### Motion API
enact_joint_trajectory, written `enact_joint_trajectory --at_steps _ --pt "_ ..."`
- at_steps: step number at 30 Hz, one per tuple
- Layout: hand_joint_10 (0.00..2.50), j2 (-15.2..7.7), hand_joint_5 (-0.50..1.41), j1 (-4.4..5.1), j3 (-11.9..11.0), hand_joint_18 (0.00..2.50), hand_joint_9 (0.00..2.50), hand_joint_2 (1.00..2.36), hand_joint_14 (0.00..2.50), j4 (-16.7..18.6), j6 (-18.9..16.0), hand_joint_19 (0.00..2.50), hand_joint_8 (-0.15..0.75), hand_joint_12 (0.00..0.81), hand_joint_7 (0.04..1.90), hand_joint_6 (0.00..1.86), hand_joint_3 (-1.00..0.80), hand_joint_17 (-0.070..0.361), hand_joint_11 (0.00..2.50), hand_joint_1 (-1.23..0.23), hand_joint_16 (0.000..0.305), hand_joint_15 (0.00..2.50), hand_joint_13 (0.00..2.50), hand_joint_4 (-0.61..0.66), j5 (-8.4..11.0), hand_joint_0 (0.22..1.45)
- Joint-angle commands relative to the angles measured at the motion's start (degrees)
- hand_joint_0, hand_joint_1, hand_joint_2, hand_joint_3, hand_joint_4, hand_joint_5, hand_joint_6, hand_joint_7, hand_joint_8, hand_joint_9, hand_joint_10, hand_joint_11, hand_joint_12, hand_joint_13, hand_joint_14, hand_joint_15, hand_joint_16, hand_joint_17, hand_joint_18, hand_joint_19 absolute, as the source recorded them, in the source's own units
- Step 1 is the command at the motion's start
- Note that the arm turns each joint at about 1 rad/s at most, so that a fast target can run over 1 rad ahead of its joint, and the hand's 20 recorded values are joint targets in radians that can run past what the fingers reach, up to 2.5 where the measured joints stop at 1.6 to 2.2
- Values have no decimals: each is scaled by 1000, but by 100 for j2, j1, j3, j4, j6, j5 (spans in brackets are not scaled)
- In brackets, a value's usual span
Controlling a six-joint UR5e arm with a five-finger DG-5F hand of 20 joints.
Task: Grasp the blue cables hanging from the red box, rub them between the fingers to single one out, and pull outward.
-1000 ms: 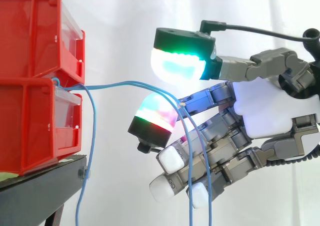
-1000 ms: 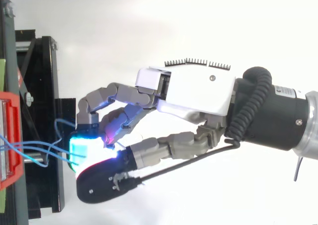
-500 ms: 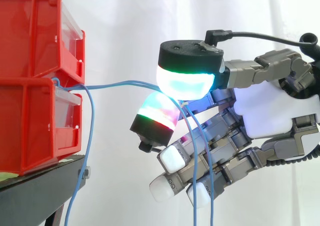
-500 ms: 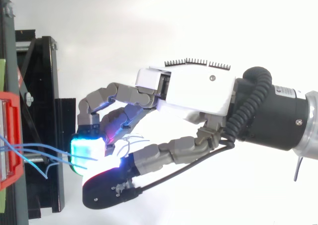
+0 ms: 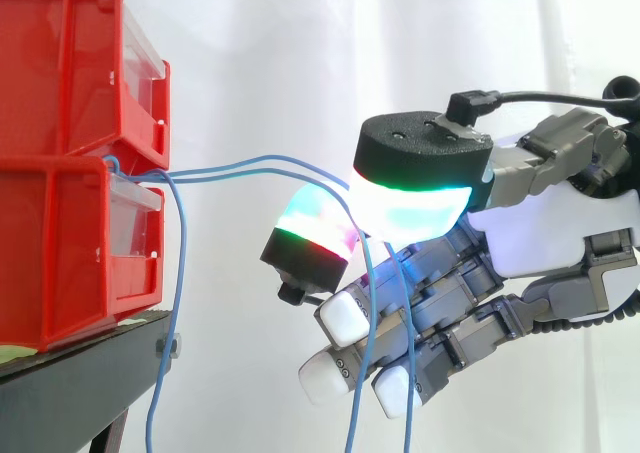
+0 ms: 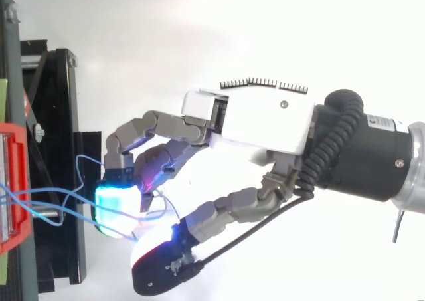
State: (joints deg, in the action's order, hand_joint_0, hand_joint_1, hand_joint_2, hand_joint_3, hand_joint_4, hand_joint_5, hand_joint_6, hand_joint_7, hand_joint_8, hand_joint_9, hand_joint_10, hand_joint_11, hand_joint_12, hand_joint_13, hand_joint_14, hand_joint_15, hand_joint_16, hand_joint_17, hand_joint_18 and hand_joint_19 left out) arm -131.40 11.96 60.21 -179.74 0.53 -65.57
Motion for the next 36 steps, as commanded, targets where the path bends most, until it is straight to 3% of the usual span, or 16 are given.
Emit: enact_joint_trajectory --at_steps 1,7,11,13,21,26,30,31,34,36 --pt "10 0 -194 -1 0 584 720 1000 14 0 0 586 330 369 1079 860 -500 114 524 -868 51 432 677 218 0 521" --pt "12 0 -174 -1 0 598 780 1000 14 0 0 600 349 380 1105 845 -500 117 527 -732 52 436 706 226 0 504" --pt "12 0 -171 -1 0 587 781 1000 16 0 0 622 336 367 1132 837 -500 111 527 -704 49 446 697 213 0 560" --pt "11 0 -169 -1 0 585 790 1008 15 0 0 620 333 361 1143 836 -416 109 536 -707 48 438 698 207 -8 588" --pt "11 0 -192 -1 0 596 745 1016 15 0 0 572 314 351 1120 858 -326 105 543 -918 47 439 695 118 -8 694" --pt "12 0 -200 -1 0 595 721 1000 17 9 0 547 306 351 1109 865 -500 105 538 -998 47 435 687 161 -17 754" --pt "11 0 -202 -1 0 584 714 1000 15 9 0 563 304 351 1115 863 -500 106 547 -998 47 442 683 169 -17 647" --pt "12 0 -199 -1 0 578 717 1000 15 9 0 577 313 360 1093 862 -500 109 535 -954 49 444 683 183 -17 559" --pt "9 0 -180 -1 0 618 772 1000 14 9 0 583 358 393 1094 849 -500 124 541 -830 55 440 701 225 -17 455" --pt "11 0 -171 -1 0 630 794 1000 13 9 0 586 375 403 1088 841 -500 129 532 -762 57 435 718 237 -8 440"
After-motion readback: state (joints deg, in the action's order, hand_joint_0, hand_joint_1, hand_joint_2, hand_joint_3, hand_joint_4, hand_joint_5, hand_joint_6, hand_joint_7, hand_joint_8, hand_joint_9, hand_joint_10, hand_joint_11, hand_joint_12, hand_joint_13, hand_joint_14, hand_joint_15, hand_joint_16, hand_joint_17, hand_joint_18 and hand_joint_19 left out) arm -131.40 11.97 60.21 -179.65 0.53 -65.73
